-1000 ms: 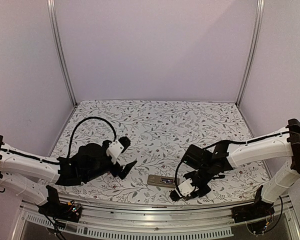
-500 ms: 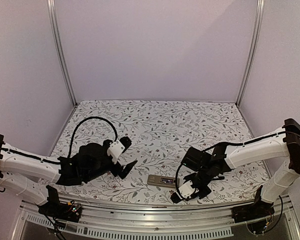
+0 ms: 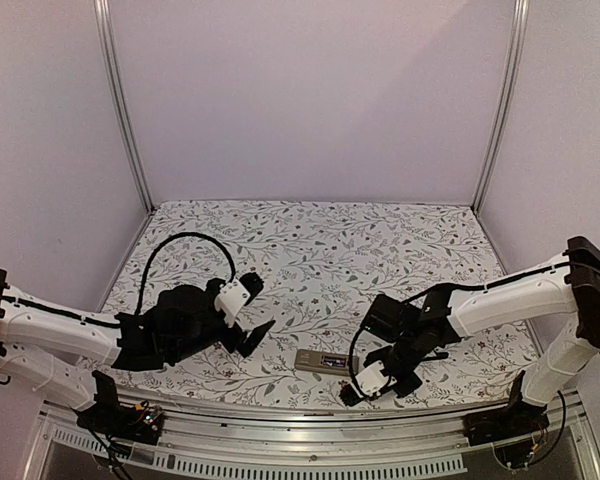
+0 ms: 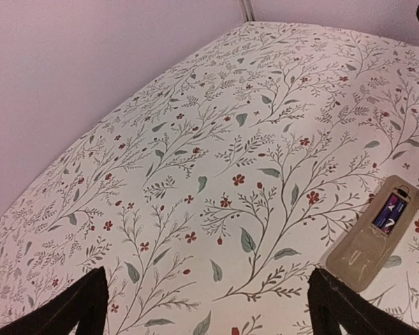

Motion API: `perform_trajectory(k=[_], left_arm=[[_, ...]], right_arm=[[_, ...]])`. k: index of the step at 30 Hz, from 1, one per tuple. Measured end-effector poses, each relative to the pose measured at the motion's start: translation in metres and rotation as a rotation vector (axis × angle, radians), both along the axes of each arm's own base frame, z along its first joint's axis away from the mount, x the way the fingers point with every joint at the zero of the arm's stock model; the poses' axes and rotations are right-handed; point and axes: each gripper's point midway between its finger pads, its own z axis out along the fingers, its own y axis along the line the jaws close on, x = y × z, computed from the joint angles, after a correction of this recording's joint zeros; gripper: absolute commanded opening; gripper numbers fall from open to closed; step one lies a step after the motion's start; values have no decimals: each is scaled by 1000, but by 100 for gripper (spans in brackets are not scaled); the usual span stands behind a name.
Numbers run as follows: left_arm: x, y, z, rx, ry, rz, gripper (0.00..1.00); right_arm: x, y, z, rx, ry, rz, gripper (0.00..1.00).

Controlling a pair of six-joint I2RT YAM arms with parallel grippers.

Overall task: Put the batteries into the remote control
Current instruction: Pick up the battery cover from the corner of the board.

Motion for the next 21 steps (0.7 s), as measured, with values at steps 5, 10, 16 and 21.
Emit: perform_trajectory(k=[5,10,16,21], left_arm=[[-2,-1,3,-9,0,-12,100],[-7,-5,7,-9,-10,-39,99],[-19,-13,27,-29,-64,-98,99],[-37,-25,66,-53,-223,-201,99]], right_arm=[[-5,1,3,-5,30,-7,0],[-9,14,20,34,84,-40,0],[-13,39,56,126,164,-75,0],[-15,60,93,211,256,-138,0]])
